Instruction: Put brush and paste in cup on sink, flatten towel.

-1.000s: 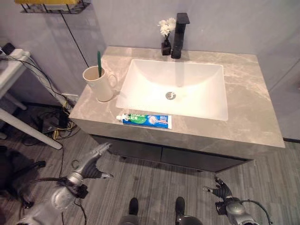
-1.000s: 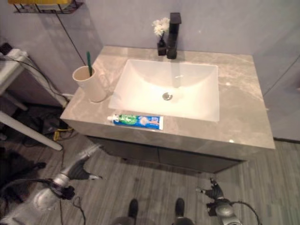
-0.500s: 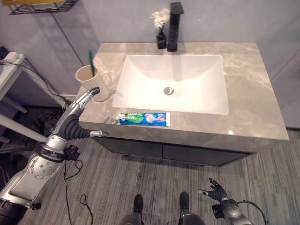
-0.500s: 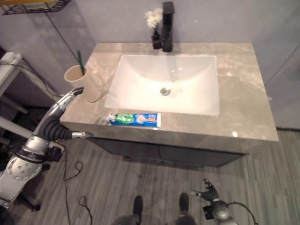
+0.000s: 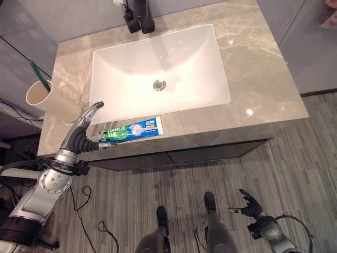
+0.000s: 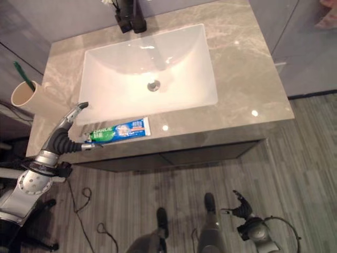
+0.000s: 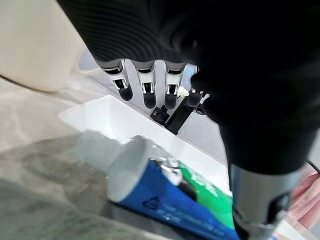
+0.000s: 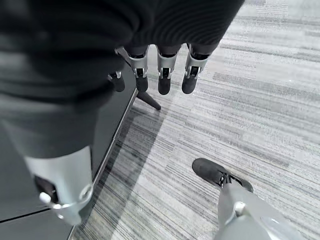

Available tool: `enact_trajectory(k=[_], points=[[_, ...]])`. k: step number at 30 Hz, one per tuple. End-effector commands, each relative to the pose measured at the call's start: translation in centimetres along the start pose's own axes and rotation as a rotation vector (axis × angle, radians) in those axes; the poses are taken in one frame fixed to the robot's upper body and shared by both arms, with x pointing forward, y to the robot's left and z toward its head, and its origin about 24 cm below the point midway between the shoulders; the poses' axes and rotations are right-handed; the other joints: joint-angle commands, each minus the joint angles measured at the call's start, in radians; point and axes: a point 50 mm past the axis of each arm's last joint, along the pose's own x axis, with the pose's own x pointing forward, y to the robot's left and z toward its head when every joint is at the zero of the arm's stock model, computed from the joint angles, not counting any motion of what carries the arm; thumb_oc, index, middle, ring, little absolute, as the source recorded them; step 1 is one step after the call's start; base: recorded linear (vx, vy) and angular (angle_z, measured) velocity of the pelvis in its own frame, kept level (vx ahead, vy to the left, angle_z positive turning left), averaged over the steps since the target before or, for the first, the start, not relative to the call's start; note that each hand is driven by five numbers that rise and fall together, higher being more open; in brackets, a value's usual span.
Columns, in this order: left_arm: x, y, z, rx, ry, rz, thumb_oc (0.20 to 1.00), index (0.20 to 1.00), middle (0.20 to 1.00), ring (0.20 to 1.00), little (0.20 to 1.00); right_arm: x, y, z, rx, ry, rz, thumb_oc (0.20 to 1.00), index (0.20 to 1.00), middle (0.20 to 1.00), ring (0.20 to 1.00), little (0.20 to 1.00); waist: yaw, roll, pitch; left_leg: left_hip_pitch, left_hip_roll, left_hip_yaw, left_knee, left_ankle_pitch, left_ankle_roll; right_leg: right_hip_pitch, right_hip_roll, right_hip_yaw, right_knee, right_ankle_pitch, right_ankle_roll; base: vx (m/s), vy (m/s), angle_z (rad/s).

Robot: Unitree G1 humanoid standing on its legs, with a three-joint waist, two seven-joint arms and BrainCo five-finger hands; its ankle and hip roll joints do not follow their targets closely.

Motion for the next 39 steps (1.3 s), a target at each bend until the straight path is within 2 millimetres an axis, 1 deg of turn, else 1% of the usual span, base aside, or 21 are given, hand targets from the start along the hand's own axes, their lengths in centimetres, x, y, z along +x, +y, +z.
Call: enact_trajectory(k=[1, 5, 12, 13, 17, 19, 20, 21, 22, 24, 25, 26, 27, 29, 30, 31, 33, 34, 35, 37, 39], points=[[1.2, 1.1, -0.3, -0.011, 0.003, 0.064, 1.000, 1.000, 1.000, 1.000, 1.000, 0.0, 0.8, 1.4, -0.013, -0.080, 0.025, 1.000, 1.000, 1.000, 1.000, 1.000, -0.006, -0.058, -0.049, -0.006, -0.017, -0.003, 0.014, -0.001, -0.001, -0.012, -0.089, 0.023, -0.001, 0.021, 0.124, 0.00, 0.000, 0.00], [1.4, 0.8, -0.8, -0.010, 0.025, 0.058, 1.000, 1.000, 1.000, 1.000, 1.000, 0.2, 1.0, 2.0, -0.013, -0.107, 0.034, 1.000, 1.000, 1.000, 1.000, 1.000, -0.011, -0.065, -0.054, -0.011, -0.014, -0.003, 0.014, -0.001, -0.002, -0.018, -0.087, 0.021, -0.001, 0.023, 0.123, 0.00, 0.000, 0.00], [1.5, 0.2, -0.7, 0.021, 0.019, 0.023, 1.000, 1.000, 1.000, 1.000, 1.000, 0.2, 1.3, 2.0, -0.007, -0.104, 0.038, 1.000, 1.000, 1.000, 1.000, 1.000, -0.012, -0.067, -0.057, -0.017, -0.011, -0.003, 0.014, 0.001, -0.005, -0.023, -0.086, 0.017, -0.001, 0.024, 0.124, 0.00, 0.000, 0.00], [1.5, 0.0, -0.8, 0.021, 0.023, 0.011, 0.944, 0.944, 0.944, 0.944, 0.944, 0.1, 1.4, 1.9, -0.006, -0.102, 0.042, 1.000, 1.000, 1.000, 1.000, 1.000, -0.013, -0.067, -0.057, -0.018, -0.010, -0.003, 0.014, 0.001, -0.006, -0.024, -0.085, 0.016, -0.001, 0.023, 0.125, 0.00, 0.000, 0.00], [1.4, -0.2, -0.9, 0.013, 0.030, 0.006, 0.918, 0.918, 0.918, 0.918, 0.918, 0.0, 1.6, 1.7, -0.013, -0.095, 0.048, 1.000, 1.000, 1.000, 1.000, 1.000, -0.013, -0.066, -0.058, -0.018, -0.007, -0.001, 0.014, 0.000, -0.007, -0.025, -0.084, 0.017, -0.001, 0.021, 0.124, 0.00, 0.000, 0.00], [1.4, -0.4, -0.9, -0.001, 0.031, 0.009, 0.824, 0.824, 0.824, 0.824, 0.824, 0.0, 1.7, 1.6, -0.012, -0.092, 0.049, 1.000, 1.000, 1.000, 1.000, 1.000, -0.012, -0.066, -0.059, -0.018, -0.006, 0.000, 0.014, 0.000, -0.007, -0.026, -0.084, 0.017, -0.001, 0.021, 0.124, 0.00, 0.000, 0.00], [1.4, -0.6, -0.9, -0.010, 0.031, 0.009, 0.743, 0.743, 0.743, 0.743, 0.743, 0.0, 1.6, 1.6, -0.012, -0.092, 0.048, 1.000, 1.000, 1.000, 1.000, 1.000, -0.012, -0.065, -0.059, -0.019, -0.005, 0.000, 0.014, 0.001, -0.008, -0.027, -0.084, 0.018, -0.001, 0.021, 0.124, 0.00, 0.000, 0.00], [1.4, -0.6, -0.9, -0.010, 0.031, 0.009, 0.718, 0.718, 0.718, 0.718, 0.718, 0.0, 1.6, 1.6, -0.012, -0.092, 0.048, 1.000, 1.000, 1.000, 1.000, 1.000, -0.012, -0.065, -0.059, -0.019, -0.005, 0.000, 0.014, 0.001, -0.008, -0.027, -0.084, 0.018, -0.001, 0.021, 0.124, 0.00, 0.000, 0.00], [1.4, -1.0, -1.0, -0.044, 0.041, 0.015, 0.608, 0.608, 0.608, 0.608, 0.608, 0.0, 1.7, 1.5, -0.011, -0.088, 0.048, 1.000, 1.000, 1.000, 1.000, 1.000, -0.013, -0.064, -0.060, -0.020, -0.005, 0.001, 0.014, 0.001, -0.009, -0.029, -0.082, 0.020, -0.001, 0.021, 0.124, 0.00, 0.000, 0.00], [1.4, -1.1, -1.0, -0.048, 0.043, 0.014, 0.592, 0.592, 0.592, 0.592, 0.592, -0.1, 1.7, 1.5, -0.010, -0.088, 0.049, 1.000, 1.000, 1.000, 1.000, 1.000, -0.013, -0.064, -0.061, -0.021, -0.005, 0.000, 0.014, 0.001, -0.009, -0.029, -0.082, 0.021, -0.001, 0.020, 0.124, 0.00, 0.000, 0.00], [1.5, -1.3, -1.0, -0.059, 0.042, 0.012, 0.555, 0.555, 0.555, 0.555, 0.555, -0.1, 1.6, 1.5, -0.010, -0.090, 0.048, 1.000, 1.000, 1.000, 1.000, 1.000, -0.014, -0.062, -0.061, -0.021, -0.004, 0.000, 0.014, 0.002, -0.011, -0.029, -0.082, 0.019, -0.001, 0.019, 0.123, 0.00, 0.000, 0.00], [1.5, -1.3, -1.0, -0.059, 0.041, 0.012, 0.548, 0.548, 0.548, 0.548, 0.548, -0.1, 1.6, 1.5, -0.010, -0.090, 0.048, 1.000, 1.000, 1.000, 1.000, 1.000, -0.014, -0.061, -0.061, -0.021, -0.004, 0.000, 0.014, 0.002, -0.011, -0.029, -0.082, 0.019, -0.001, 0.019, 0.123, 0.00, 0.000, 0.00], [1.5, -1.4, -1.0, -0.062, 0.043, 0.010, 0.520, 0.520, 0.520, 0.520, 0.520, -0.1, 1.6, 1.4, -0.009, -0.084, 0.048, 1.000, 1.000, 1.000, 1.000, 1.000, -0.014, -0.061, -0.061, -0.021, -0.003, -0.001, 0.014, 0.002, -0.011, -0.029, -0.082, 0.018, -0.001, 0.019, 0.122, 0.00, 0.000, 0.00], [1.4, -1.7, -1.0, -0.031, 0.042, -0.012, 0.344, 0.344, 0.344, 0.344, 0.344, -0.1, 1.7, 1.4, -0.010, -0.084, 0.047, 1.000, 1.000, 1.000, 1.000, 1.000, -0.014, -0.060, -0.062, -0.022, -0.001, -0.003, 0.014, 0.002, -0.011, -0.028, -0.082, 0.019, -0.001, 0.017, 0.122, 0.00, 0.000, 0.00], [1.4, -1.7, -1.0, -0.031, 0.042, -0.012, 0.297, 0.297, 0.297, 0.297, 0.297, -0.1, 1.7, 1.3, -0.010, -0.083, 0.047, 1.000, 1.000, 1.000, 1.000, 1.000, -0.014, -0.060, -0.062, -0.022, -0.001, -0.003, 0.014, 0.002, -0.011, -0.028, -0.082, 0.018, -0.001, 0.017, 0.122, 0.00, 0.000, 0.00], [1.5, -1.7, -0.8, 0.093, 0.008, -0.065, 0.200, 0.200, 0.200, 0.200, 0.200, -0.1, 1.6, 1.5, -0.010, -0.095, 0.042, 1.000, 1.000, 1.000, 1.000, 1.000, -0.017, -0.059, -0.064, -0.023, 0.001, -0.003, 0.014, 0.002, -0.012, -0.029, -0.081, 0.017, -0.001, 0.016, 0.123, 0.00, 0.000, 0.00], [1.6, -1.7, -0.8, 0.095, 0.006, -0.065, 0.200, 0.200, 0.200, 0.200, 0.200, -0.1, 1.6, 1.5, -0.009, -0.095, 0.042, 1.000, 1.000, 1.000, 1.000, 1.000, -0.016, -0.060, -0.064, -0.023, 0.001, -0.003, 0.014, 0.002, -0.012, -0.028, -0.081, 0.017, -0.001, 0.016, 0.123, 0.00, 0.000, 0.00], [1.6, -1.9, -0.6, 0.204, -0.032, -0.117, 0.200, 0.200, 0.200, 0.200, 0.200, -0.1, 1.4, 1.6, -0.012, -0.102, 0.034, 1.000, 1.000, 1.000, 1.000, 1.000, -0.016, -0.059, -0.065, -0.023, 0.002, -0.003, 0.014, 0.001, -0.013, -0.028, -0.080, 0.016, -0.001, 0.014, 0.123, 0.00, 0.000, 0.00], [1.6, -2.2, -0.5, 0.247, -0.049, -0.141, 0.200, 0.200, 0.200, 0.200, 0.200, -0.1, 1.4, 1.6, -0.012, -0.104, 0.029, 1.000, 1.000, 1.000, 1.000, 1.000, -0.015, -0.059, -0.066, -0.022, 0.003, -0.003, 0.014, 0.001, -0.014, -0.028, -0.079, 0.017, -0.001, 0.014, 0.124, 0.00, 0.000, 0.00], [1.5, -2.8, -0.3, 0.311, -0.079, -0.181, 0.200, 0.200, 0.200, 0.200, 0.200, -0.1, 1.3, 1.5, -0.012, -0.100, 0.018, 1.000, 1.000, 1.000, 1.000, 1.000, -0.017, -0.059, -0.066, -0.020, 0.005, -0.002, 0.014, 0.001, -0.015, -0.026, -0.079, 0.015, -0.001, 0.011, 0.124, 0.00, 0.000, 0.00], [1.5, -3.0, -0.3, 0.349, -0.096, -0.188, 0.200, 0.200, 0.200, 0.200, 0.200, -0.2, 1.4, 0.8, -0.006, -0.073, 0.006, 1.000, 1.000, 1.000, 1.000, 1.000, -0.017, -0.059, -0.067, -0.016, 0.007, -0.002, 0.014, 0.000, -0.015, -0.022, -0.078, 0.015, -0.001, 0.009, 0.124, 0.00, 0.000, 0.00]])
